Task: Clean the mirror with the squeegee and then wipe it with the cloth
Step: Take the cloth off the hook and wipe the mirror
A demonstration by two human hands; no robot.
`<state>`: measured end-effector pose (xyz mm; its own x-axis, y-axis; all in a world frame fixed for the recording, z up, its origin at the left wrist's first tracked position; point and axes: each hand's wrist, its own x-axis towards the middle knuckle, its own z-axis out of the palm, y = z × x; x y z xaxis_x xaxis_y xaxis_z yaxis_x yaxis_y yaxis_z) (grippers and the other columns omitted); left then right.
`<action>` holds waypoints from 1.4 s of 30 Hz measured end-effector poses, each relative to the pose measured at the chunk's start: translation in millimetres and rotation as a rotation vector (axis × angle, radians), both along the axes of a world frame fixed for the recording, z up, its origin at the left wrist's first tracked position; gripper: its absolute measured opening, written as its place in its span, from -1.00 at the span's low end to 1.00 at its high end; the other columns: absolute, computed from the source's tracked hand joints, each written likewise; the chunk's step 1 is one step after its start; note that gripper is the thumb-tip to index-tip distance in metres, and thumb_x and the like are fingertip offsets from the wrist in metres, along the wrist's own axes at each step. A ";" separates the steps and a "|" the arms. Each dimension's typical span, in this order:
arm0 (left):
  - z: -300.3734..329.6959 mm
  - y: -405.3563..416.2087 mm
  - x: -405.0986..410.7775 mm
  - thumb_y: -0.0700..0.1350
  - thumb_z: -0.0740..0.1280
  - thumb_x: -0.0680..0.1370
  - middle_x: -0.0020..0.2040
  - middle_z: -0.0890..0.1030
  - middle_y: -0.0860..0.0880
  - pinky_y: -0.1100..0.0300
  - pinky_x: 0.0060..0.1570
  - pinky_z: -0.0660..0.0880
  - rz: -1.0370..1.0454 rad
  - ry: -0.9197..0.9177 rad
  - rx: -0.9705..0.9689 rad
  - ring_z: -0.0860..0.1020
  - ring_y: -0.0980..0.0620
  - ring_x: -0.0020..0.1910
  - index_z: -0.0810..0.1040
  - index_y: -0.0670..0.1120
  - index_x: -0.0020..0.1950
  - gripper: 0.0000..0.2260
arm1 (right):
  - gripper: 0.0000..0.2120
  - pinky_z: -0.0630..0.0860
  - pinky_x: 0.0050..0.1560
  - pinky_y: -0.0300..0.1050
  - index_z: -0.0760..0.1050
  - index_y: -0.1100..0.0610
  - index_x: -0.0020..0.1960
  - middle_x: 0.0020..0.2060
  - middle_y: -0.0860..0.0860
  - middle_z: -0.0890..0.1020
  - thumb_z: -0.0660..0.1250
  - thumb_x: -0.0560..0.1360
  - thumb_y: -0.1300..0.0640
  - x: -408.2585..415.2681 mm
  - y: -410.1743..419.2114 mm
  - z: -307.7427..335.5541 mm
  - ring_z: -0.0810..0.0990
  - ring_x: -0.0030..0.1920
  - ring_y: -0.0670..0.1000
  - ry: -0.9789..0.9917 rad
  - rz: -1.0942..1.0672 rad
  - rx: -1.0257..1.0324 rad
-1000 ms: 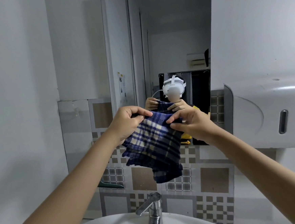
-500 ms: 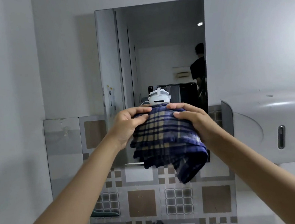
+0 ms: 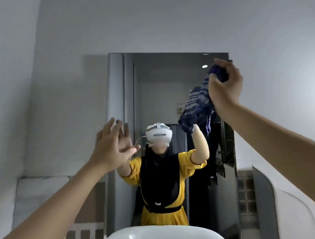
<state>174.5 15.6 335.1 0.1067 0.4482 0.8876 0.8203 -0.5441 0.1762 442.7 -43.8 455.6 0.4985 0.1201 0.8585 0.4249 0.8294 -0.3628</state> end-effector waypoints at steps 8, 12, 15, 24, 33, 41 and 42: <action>-15.9 51.9 -26.3 0.23 0.48 0.25 0.47 -0.44 0.10 -0.26 0.40 -0.05 0.289 0.334 -0.030 -0.19 -0.04 0.50 -0.44 0.01 0.44 0.20 | -0.37 -0.25 0.41 0.38 0.05 -0.21 0.52 0.54 -0.10 0.15 0.20 0.50 -0.12 30.5 93.7 45.7 0.03 0.55 0.00 -0.500 -0.643 -0.240; -20.7 63.5 -33.6 0.19 0.55 0.13 0.52 -0.30 0.08 -0.25 0.33 0.05 0.311 0.366 0.067 -0.07 -0.01 0.47 -0.28 0.02 0.51 0.25 | -0.27 -0.28 0.42 0.35 -0.05 -0.01 0.54 0.54 -0.06 0.16 0.21 0.49 -0.08 15.8 108.1 50.8 0.10 0.54 0.02 -0.447 -0.676 -0.097; -24.6 69.1 -34.5 0.18 0.59 -0.01 0.54 -0.12 0.02 -0.29 0.23 0.24 0.332 0.362 0.118 0.07 -0.03 0.43 -0.04 -0.06 0.53 0.27 | -0.34 -0.26 0.45 0.28 0.09 0.14 0.47 0.51 0.03 0.24 0.24 0.46 0.00 -9.6 116.1 60.5 0.24 0.49 0.05 -0.423 -0.641 0.002; -26.5 65.4 -36.9 0.39 0.49 -0.10 0.50 0.21 -0.15 -0.29 0.12 0.38 0.433 0.367 0.138 0.36 -0.15 0.38 0.17 -0.02 0.50 0.24 | -0.41 -0.33 0.47 0.13 0.22 0.13 0.46 0.44 0.03 0.37 0.24 0.47 0.03 -140.0 135.7 86.7 0.21 0.49 0.03 -0.491 -0.579 0.043; -37.1 66.5 -38.9 0.44 0.43 0.00 0.44 0.33 -0.15 -0.27 0.15 0.36 0.469 0.309 0.231 0.39 -0.14 0.36 0.21 -0.19 0.43 0.17 | -0.42 -0.24 0.50 0.09 0.27 0.13 0.46 0.43 0.03 0.40 0.26 0.46 0.06 -210.5 144.2 55.9 0.19 0.51 -0.01 -0.920 -0.507 0.147; -37.3 62.9 -35.6 0.30 0.34 0.28 0.45 0.32 -0.15 -0.41 0.13 0.37 0.429 0.243 0.213 0.41 -0.19 0.34 0.32 -0.22 0.41 -0.14 | -0.41 -0.26 0.40 0.43 0.22 -0.02 0.51 0.49 -0.09 0.30 0.21 0.50 -0.04 -148.6 131.1 5.7 0.11 0.53 -0.03 -1.128 -0.698 0.110; -36.5 61.2 -35.5 0.31 0.30 0.31 0.47 0.28 -0.15 -0.42 0.16 0.34 0.427 0.240 0.201 0.37 -0.19 0.36 0.29 -0.22 0.43 -0.15 | -0.40 -0.27 0.35 0.49 0.17 -0.05 0.52 0.51 -0.11 0.26 0.19 0.51 -0.08 -135.9 127.6 1.4 0.06 0.54 -0.03 -1.114 -0.751 0.077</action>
